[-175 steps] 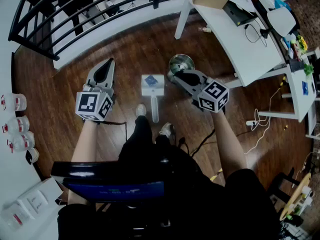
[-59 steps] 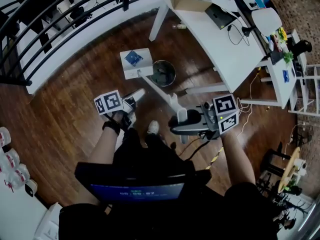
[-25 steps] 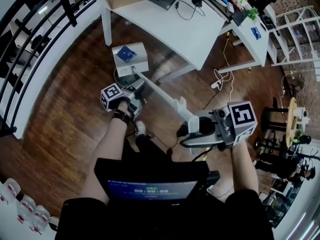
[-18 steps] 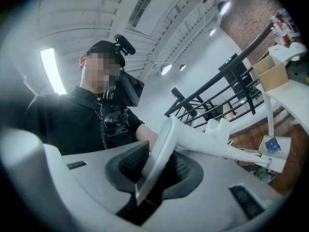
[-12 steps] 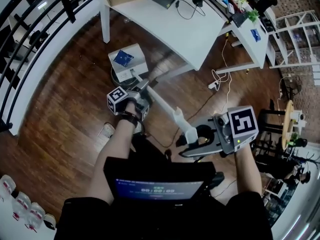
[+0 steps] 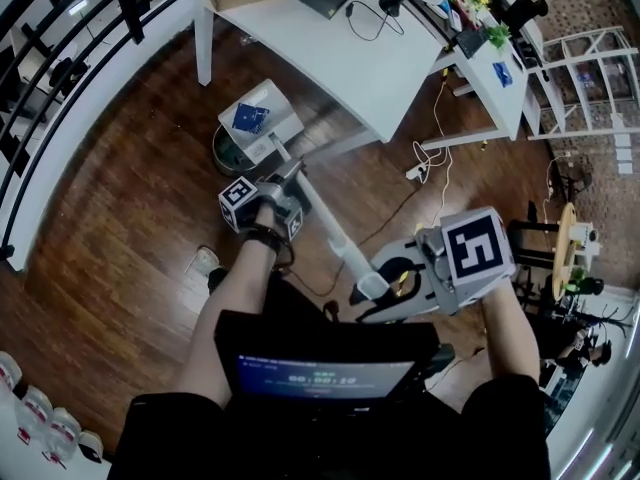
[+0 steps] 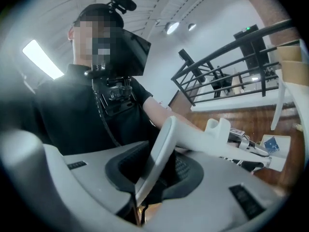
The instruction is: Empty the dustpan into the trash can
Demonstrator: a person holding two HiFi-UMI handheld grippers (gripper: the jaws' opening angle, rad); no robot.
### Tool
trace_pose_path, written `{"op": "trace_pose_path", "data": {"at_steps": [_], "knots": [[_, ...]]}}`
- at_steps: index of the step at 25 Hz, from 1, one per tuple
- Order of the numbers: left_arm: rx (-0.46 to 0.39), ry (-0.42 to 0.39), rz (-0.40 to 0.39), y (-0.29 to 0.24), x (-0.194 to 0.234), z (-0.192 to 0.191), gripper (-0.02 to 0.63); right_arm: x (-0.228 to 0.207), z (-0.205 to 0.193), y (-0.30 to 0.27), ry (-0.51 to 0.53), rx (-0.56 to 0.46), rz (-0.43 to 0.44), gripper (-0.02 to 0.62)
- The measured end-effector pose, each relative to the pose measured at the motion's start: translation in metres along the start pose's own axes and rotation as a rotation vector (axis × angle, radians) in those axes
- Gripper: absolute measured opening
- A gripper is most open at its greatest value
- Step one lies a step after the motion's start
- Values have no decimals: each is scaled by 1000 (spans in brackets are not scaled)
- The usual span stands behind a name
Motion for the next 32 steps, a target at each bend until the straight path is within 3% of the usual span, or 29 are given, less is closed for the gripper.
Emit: {"op": "trace_pose_path", "data": {"at_steps": [8,26,32], "knots": [[-1,85,-24,-6,14,-7,155,-6,12,-12,-26,221,40,86],[-42,196,-36,-4,33,11,152,-33,38,-50,-92,548,146,87],[-28,218,-90,-4,22,14,152,-36,50,-65,-93,664,180,87]]}}
Point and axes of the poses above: the fingertips, and each gripper's own axes: y backward along the fingers, x to its left, z out of its top, the point moved 5 cm from there along y, backward along the fingers
